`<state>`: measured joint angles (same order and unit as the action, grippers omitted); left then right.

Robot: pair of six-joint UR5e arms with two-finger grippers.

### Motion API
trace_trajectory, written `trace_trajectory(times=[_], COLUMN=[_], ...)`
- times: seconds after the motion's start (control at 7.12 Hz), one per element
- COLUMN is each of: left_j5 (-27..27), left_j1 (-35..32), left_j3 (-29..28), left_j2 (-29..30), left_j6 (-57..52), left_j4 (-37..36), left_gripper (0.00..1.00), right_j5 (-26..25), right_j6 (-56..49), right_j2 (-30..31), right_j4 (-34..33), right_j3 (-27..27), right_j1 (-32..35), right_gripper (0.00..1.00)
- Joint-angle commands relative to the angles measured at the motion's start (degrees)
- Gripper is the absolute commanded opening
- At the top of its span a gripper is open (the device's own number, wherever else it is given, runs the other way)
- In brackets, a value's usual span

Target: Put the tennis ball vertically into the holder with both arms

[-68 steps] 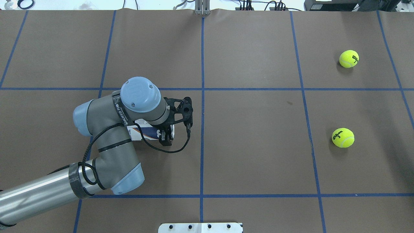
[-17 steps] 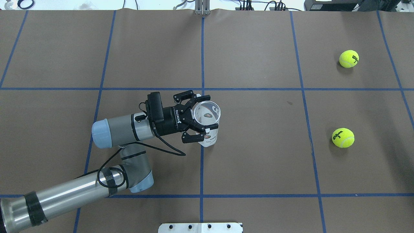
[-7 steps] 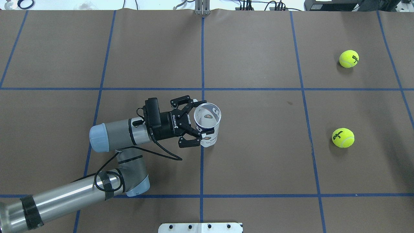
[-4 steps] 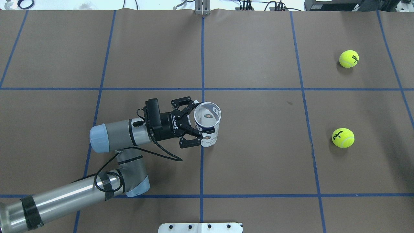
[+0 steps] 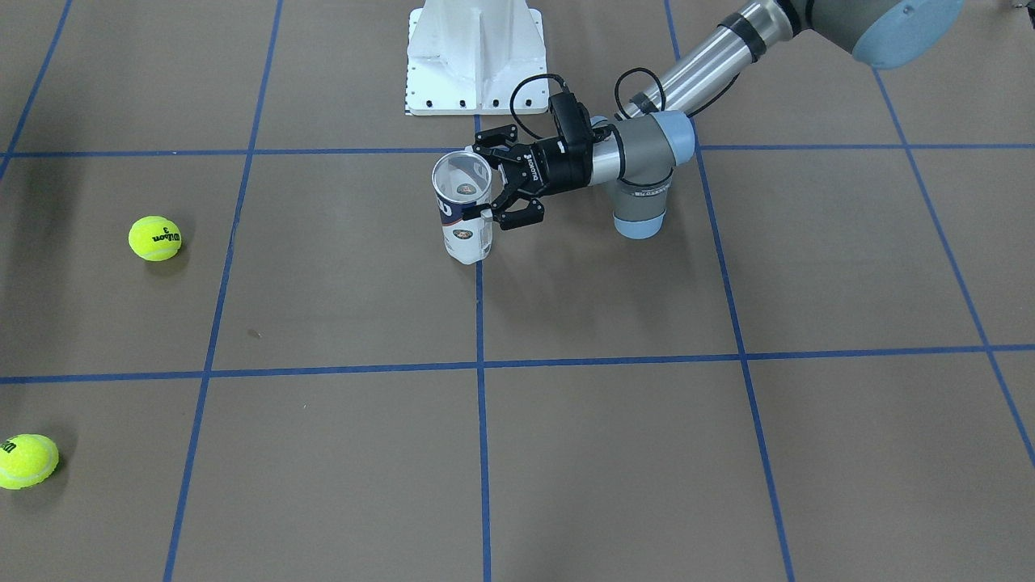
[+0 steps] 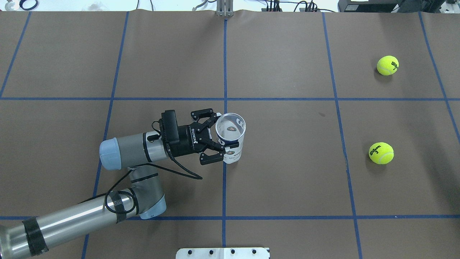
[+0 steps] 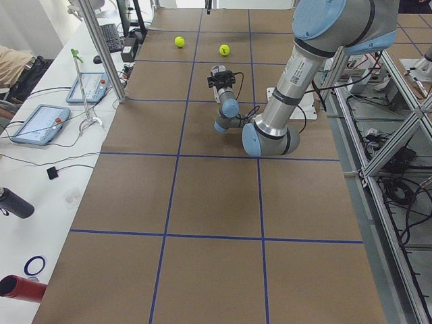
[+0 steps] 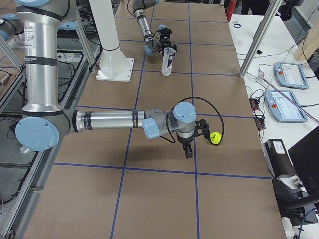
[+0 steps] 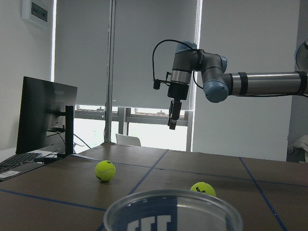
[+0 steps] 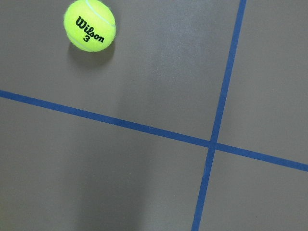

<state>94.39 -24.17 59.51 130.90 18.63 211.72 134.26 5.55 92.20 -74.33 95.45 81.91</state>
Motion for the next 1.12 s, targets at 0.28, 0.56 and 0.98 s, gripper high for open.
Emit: trace_trajectory(times=[0.28, 0.56, 0.98], left_j5=[0.0, 0.0, 0.0], left_j1=[0.0, 0.0, 0.0], left_j3=[0.08, 0.08, 0.16], left_j2=[0.06, 0.06, 0.14], left_j6=[0.0, 0.0, 0.0], left_j4=[0.0, 0.0, 0.0], left_gripper=[0.83, 0.83, 0.83], right_j5=[1.1, -6.5, -26.0], right_j6=[18.97, 39.7, 60.12], right_j2=[2.01, 2.02, 2.11], right_j4=[0.06, 0.15, 6.7], right_j3=[9.97, 18.41, 20.47], right_j1=[-4.79, -17.07, -37.64], right_gripper=[0.99, 0.99, 0.99])
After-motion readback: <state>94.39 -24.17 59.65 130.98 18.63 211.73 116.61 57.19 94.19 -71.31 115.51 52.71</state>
